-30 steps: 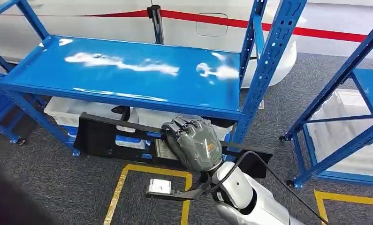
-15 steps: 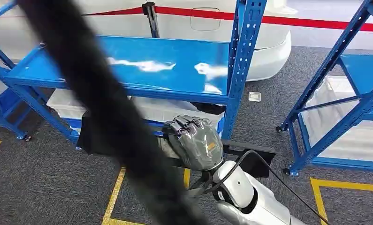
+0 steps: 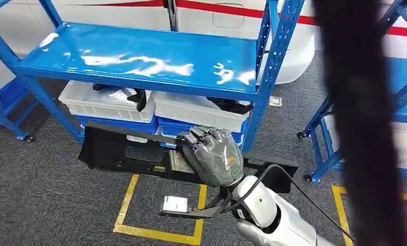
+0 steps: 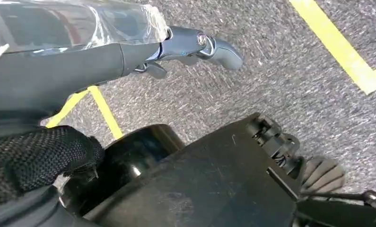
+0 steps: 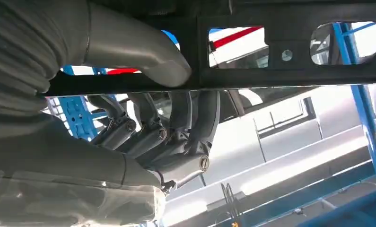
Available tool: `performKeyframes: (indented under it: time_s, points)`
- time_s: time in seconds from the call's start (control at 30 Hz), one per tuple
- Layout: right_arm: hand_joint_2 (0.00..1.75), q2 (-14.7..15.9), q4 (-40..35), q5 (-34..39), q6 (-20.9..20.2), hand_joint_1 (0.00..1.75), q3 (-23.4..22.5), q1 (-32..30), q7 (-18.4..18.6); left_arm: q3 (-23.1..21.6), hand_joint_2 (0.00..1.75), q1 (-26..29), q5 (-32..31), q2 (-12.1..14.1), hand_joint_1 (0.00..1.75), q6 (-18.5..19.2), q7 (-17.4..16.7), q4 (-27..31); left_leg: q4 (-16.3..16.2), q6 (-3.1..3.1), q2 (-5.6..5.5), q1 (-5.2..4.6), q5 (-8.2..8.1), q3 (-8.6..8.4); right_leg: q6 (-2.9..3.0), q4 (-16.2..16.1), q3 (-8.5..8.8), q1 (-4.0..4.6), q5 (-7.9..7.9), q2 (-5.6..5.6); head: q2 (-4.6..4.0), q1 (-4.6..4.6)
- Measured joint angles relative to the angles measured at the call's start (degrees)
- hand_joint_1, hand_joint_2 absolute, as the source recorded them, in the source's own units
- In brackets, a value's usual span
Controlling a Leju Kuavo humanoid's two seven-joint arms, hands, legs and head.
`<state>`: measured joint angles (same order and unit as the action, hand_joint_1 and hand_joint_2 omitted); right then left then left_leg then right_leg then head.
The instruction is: Take the parts from the cabinet and place them on the table.
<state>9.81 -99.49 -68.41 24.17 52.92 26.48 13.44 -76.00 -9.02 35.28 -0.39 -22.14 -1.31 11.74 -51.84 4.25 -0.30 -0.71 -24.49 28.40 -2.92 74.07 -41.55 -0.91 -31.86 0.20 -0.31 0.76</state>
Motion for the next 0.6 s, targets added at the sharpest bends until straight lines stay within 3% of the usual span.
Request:
performKeyframes:
  time_s: [0.03, 0.1, 0.13, 0.17, 0.2, 0.27, 0.3, 0.33, 0.37, 0.43, 0.47, 0.5, 0.53, 0.6]
  points:
    - [1.75, 0.0, 0.0, 0.0, 0.0, 1.75, 0.0, 0.0, 0.0, 0.0, 1.75, 0.0, 0.0, 0.0, 0.00, 0.0, 0.0, 0.0, -0.1, -0.04, -0.40, -0.17, 0.26, 0.32, 0.27, -1.4, 1.36, 0.18, 2.19, 0.02, 0.00, 0.00]
    - [1.75, 0.0, 0.0, 0.0, 0.0, 1.75, 0.0, 0.0, 0.2, 0.0, 1.75, -0.1, 0.0, 0.0, 0.00, 0.0, 0.2, 0.0, -0.4, -0.11, -0.97, -0.50, 0.47, 0.66, 1.26, -10.3, 7.33, 0.62, 6.12, 0.43, 0.00, 0.00]
    - [1.75, 0.0, 0.0, 0.0, 0.0, 1.75, 0.0, 0.0, 0.4, 0.0, 1.75, -0.2, 0.0, -0.2, 0.00, 0.0, 0.2, 0.0, -0.7, -0.17, -1.21, -0.45, 0.52, 0.77, 2.12, -16.1, 11.05, 0.89, 7.03, 1.82, 0.00, 0.00]
    - [1.75, -0.1, 0.0, -0.1, 0.0, 1.75, 0.0, 0.0, 0.5, 0.0, 1.75, -0.2, 0.0, -0.4, 0.00, 0.0, 0.2, 0.0, -0.8, -0.33, -1.34, -0.81, 0.57, 1.22, 2.68, -19.1, 13.39, 0.80, 5.73, 2.68, 0.00, 0.11]
    - [1.75, -0.1, -0.1, -0.2, 0.0, 1.75, -0.1, 0.0, 0.7, 0.0, 1.75, -0.2, 0.0, -0.4, 0.00, -0.1, 0.3, 0.0, -0.8, -0.72, -1.52, -0.44, 0.91, 1.32, 2.40, -20.4, 13.48, 0.88, 5.70, 2.37, 0.02, -0.01]
    - [1.75, -0.1, -0.2, -0.5, 0.0, 1.75, -0.1, 0.1, 0.7, 0.0, 1.75, -0.3, 0.0, -0.4, 0.00, -0.1, 0.2, 0.0, -0.8, -1.45, -2.19, -0.17, 1.38, 1.81, 2.47, -20.6, 13.15, 1.18, 5.72, 1.70, 0.00, -0.07]
    - [1.75, -0.1, -0.2, -0.6, 0.0, 1.75, -0.1, 0.1, 0.7, 0.0, 1.75, -0.3, 0.0, -0.3, 0.00, -0.1, 0.2, 0.0, -1.0, -1.68, -2.64, -0.72, 1.46, 2.00, 2.51, -21.7, 13.38, 0.51, 5.79, 1.24, 0.00, 0.00]
    - [1.75, -0.1, -0.2, -0.7, 0.0, 1.75, -0.1, 0.1, 0.7, 0.0, 1.75, -0.3, 0.0, -0.4, 0.00, -0.2, 0.2, 0.0, -1.8, -2.05, -1.94, -0.58, 0.53, 2.68, 2.48, -21.9, 13.48, 0.17, 6.10, 0.60, 0.00, 0.02]
    - [1.75, -0.2, -0.3, -0.7, 0.0, 1.75, -0.2, 0.1, 0.7, 0.0, 1.75, -0.3, 0.0, -0.4, 0.00, -0.2, 0.3, 0.0, -4.6, -2.62, -1.65, -0.31, -1.48, 4.00, 2.61, -21.9, 13.31, 0.01, 6.15, 0.27, 0.00, 0.46]
    - [1.75, -0.2, -0.3, -0.7, 0.0, 1.75, -0.2, -0.1, 0.7, 0.1, 1.75, -0.6, 0.1, -0.3, 0.00, -0.2, 0.4, 0.0, -14.8, -3.70, -1.50, 0.57, -6.17, 8.30, 2.59, -21.9, 13.28, -0.01, 6.17, -0.86, 0.00, 0.55]
    - [1.75, -0.2, -0.2, -0.7, 0.0, 1.75, -0.2, -0.1, 0.8, 0.1, 1.75, -0.8, 0.1, -0.3, 0.00, -0.2, 0.4, 0.0, -19.0, -4.07, -1.50, 0.88, -7.38, 9.94, 2.58, -21.9, 13.28, -0.02, 6.16, -1.35, 0.00, 0.61]
    - [1.75, -0.2, -0.3, -0.7, 0.0, 1.75, -0.2, -0.2, 0.9, 0.2, 1.75, -0.8, 0.1, -0.3, 0.00, -0.2, 0.5, 0.0, -20.8, -4.40, -1.49, 1.22, -7.21, 10.42, 2.55, -21.9, 13.33, -0.08, 6.14, -1.85, 0.00, 0.63]
    - [1.75, -0.2, -0.3, -0.7, 0.0, 1.75, -0.2, -0.2, 0.9, 0.2, 1.75, -0.8, 0.0, -0.3, 0.00, -0.2, 0.5, 0.0, -19.4, -4.76, -1.41, 1.50, -5.83, 9.48, 2.48, -21.9, 13.40, -0.19, 6.11, -2.22, 0.00, 0.63]
    - [1.75, -0.2, -0.3, -0.7, 0.0, 1.75, -0.2, -0.2, 0.9, 0.1, 1.75, -0.7, -0.2, -0.3, 0.00, -0.2, 0.0, 0.0, -9.8, -5.39, -0.31, 2.03, -0.44, 4.56, 2.00, -21.6, 13.53, -0.53, 5.83, -2.80, 0.00, 0.63]
